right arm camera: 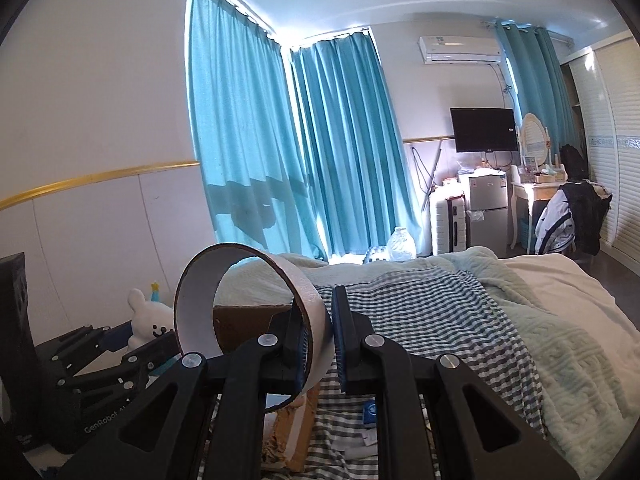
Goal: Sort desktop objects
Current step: 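Carry the figurine and tape roll over the cardboard box, then open both tools to drop the figurine and tape roll into the box, then move both tools back over the remaining items on the sheet, then grasp the white tube with left tool while right grasps the amoxicillin box, then lift and carry the white tube and amoxicillin box over the cardboard box, then open both tools to drop the tube and amoxicillin box into the box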
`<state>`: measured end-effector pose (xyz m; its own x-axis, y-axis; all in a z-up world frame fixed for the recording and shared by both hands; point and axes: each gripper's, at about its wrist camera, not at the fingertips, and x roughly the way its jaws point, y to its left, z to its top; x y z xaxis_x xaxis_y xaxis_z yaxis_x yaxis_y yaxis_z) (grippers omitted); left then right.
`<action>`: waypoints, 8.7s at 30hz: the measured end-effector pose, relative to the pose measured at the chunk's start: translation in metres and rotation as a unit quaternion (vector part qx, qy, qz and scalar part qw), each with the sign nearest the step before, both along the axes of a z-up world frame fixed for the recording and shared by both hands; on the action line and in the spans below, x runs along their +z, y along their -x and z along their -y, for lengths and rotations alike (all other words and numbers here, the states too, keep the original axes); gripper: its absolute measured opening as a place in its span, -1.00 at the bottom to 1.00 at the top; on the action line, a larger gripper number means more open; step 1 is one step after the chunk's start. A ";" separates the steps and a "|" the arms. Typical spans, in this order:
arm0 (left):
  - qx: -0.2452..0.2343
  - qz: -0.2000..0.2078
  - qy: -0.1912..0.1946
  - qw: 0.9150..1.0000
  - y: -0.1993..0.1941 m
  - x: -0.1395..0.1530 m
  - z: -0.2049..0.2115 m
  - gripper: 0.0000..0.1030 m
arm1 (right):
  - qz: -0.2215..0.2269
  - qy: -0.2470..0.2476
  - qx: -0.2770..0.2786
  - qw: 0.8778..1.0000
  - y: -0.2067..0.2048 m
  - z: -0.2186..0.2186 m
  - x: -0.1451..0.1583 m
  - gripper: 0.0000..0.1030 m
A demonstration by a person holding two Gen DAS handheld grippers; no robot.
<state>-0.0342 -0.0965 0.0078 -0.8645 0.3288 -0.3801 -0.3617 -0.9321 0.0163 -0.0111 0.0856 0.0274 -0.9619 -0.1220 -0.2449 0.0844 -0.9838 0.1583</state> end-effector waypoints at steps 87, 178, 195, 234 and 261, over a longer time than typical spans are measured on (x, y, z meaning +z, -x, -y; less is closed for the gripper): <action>-0.034 -0.016 -0.026 0.999 -0.076 0.025 -0.116 1.00 | 0.042 -0.028 -0.124 0.991 -0.091 -0.131 0.016 0.99; -0.071 0.051 0.001 0.996 -0.066 -0.060 -0.110 -0.81 | 0.126 -0.019 -0.095 0.987 -0.084 -0.100 -0.082 -0.44; -0.035 0.021 -0.049 0.998 -0.082 0.003 -0.050 -0.81 | 0.037 -0.045 -0.058 0.997 -0.117 -0.022 0.004 -0.44; 0.058 0.064 -0.007 0.996 0.076 -0.083 0.055 -0.81 | 0.092 -0.049 0.058 0.993 0.072 0.104 -0.082 -0.44; 0.052 0.057 0.017 0.997 0.055 -0.096 0.024 0.41 | 0.097 -0.017 0.022 0.995 0.055 0.072 -0.096 -0.09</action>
